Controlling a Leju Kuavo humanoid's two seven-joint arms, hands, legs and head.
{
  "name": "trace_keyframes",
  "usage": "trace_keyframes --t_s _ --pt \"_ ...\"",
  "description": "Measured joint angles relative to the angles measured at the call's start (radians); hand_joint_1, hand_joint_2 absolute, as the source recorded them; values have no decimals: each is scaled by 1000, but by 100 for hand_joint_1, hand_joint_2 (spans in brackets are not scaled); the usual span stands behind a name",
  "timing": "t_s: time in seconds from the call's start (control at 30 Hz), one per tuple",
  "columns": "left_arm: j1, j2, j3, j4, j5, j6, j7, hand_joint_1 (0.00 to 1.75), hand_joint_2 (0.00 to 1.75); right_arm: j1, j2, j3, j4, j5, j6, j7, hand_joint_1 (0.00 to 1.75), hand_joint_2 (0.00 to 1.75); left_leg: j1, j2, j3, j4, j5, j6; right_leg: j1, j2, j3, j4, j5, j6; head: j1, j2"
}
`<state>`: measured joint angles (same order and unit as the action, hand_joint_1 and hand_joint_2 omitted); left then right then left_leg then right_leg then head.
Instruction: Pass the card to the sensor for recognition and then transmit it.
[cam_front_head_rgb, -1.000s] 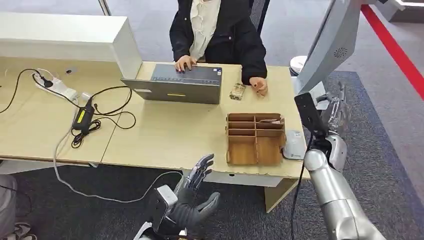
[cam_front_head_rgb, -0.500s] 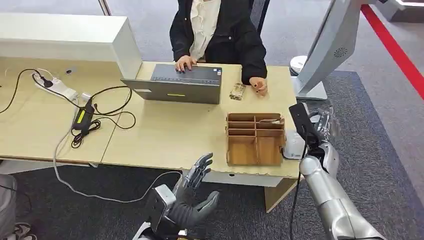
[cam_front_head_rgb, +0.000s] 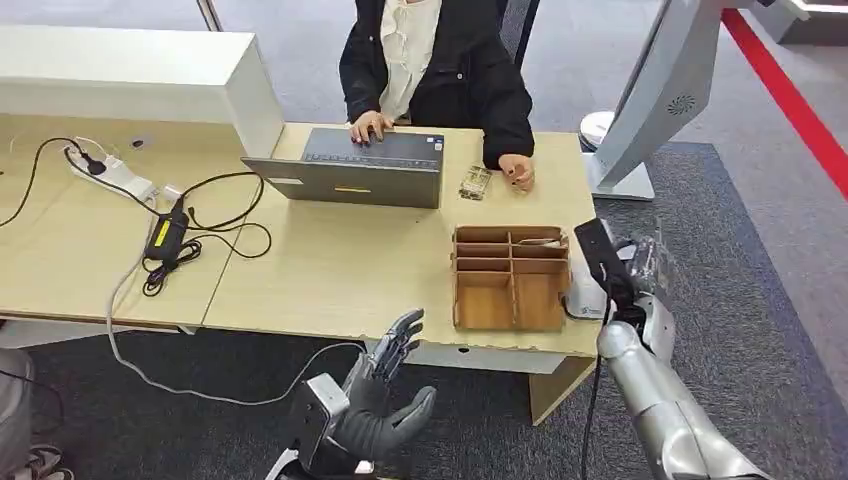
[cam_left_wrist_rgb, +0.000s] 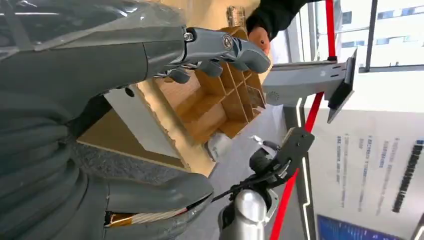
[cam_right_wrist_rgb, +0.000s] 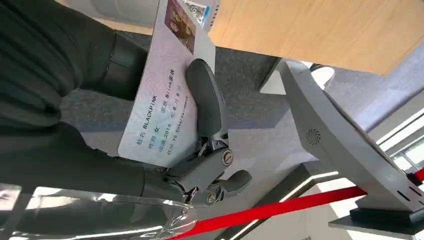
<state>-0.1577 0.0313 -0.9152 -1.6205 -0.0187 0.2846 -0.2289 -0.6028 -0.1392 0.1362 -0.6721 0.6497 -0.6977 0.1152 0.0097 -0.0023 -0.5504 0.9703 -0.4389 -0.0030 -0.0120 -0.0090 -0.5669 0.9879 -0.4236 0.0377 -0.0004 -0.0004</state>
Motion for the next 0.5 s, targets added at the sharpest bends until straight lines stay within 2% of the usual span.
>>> trace_keyframes --t_s 0.5 --pt "0 1 0 -25 -16 0 29 0 175 11 14 43 65 14 16 34 175 175 0 0 0 0 0 0 0 0 0 0 0 0 0 0"
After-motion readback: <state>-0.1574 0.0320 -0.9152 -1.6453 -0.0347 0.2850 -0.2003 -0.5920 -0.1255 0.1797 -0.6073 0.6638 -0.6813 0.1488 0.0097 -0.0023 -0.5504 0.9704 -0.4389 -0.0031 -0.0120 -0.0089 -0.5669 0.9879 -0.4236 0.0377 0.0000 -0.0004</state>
